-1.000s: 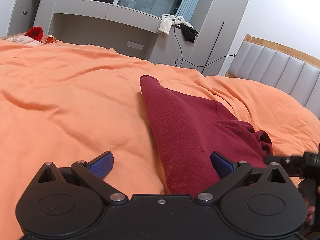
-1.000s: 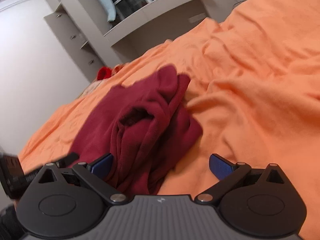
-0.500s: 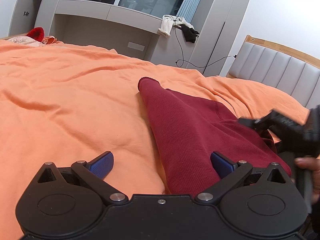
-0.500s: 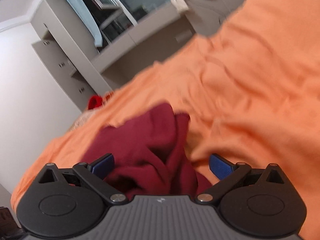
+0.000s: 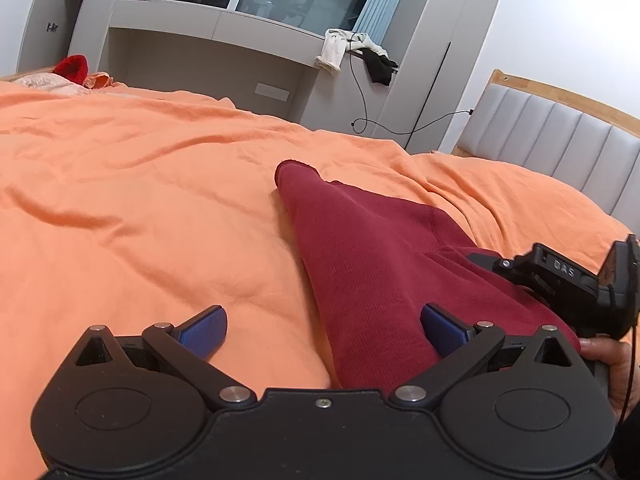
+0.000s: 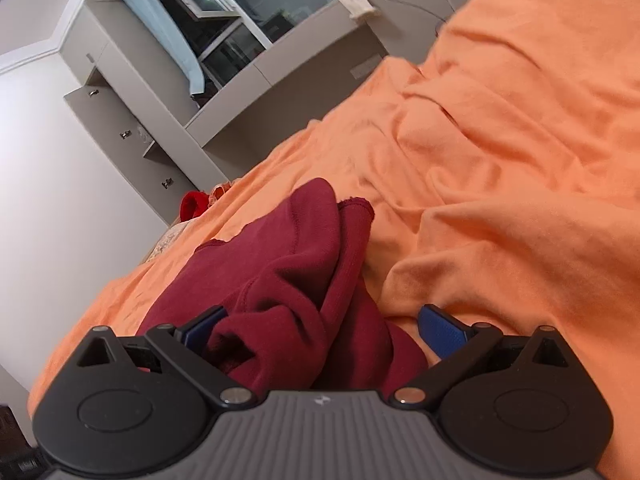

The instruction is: Fold small clothes

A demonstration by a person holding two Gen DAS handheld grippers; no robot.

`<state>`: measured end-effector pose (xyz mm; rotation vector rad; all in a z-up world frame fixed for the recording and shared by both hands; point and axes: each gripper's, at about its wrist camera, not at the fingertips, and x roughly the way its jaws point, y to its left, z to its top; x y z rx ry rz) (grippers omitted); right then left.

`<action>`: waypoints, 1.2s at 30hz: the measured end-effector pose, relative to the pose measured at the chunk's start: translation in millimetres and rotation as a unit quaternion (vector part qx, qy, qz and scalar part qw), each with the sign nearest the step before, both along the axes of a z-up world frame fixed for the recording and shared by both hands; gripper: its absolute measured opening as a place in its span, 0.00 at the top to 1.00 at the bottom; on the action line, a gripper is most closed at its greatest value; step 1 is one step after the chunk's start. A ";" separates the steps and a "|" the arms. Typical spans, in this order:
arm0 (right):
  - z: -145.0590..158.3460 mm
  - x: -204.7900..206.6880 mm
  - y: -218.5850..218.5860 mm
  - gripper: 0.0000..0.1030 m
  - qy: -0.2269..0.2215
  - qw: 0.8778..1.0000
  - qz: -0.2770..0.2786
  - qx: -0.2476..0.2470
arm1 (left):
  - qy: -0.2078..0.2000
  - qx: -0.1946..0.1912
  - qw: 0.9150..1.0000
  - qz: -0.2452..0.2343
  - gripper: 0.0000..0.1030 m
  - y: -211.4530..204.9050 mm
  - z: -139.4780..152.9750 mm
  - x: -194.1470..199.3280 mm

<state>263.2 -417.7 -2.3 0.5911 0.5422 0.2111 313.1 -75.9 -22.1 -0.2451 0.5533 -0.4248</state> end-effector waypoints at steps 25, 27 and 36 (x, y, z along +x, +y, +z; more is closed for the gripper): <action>25.9 -229.7 84.8 0.00 -0.099 0.974 -0.101 -0.177 | -0.091 0.127 0.983 0.096 0.00 -8.3 20.6 -176.1; 25.5 -234.8 89.8 0.00 -0.105 0.969 -0.102 -0.197 | -0.088 0.128 0.984 0.087 0.00 -5.6 17.1 -186.0; 20.7 -234.9 92.8 0.00 -0.100 0.966 -0.103 -0.214 | -0.087 0.130 0.985 0.077 0.00 -5.3 13.5 -189.7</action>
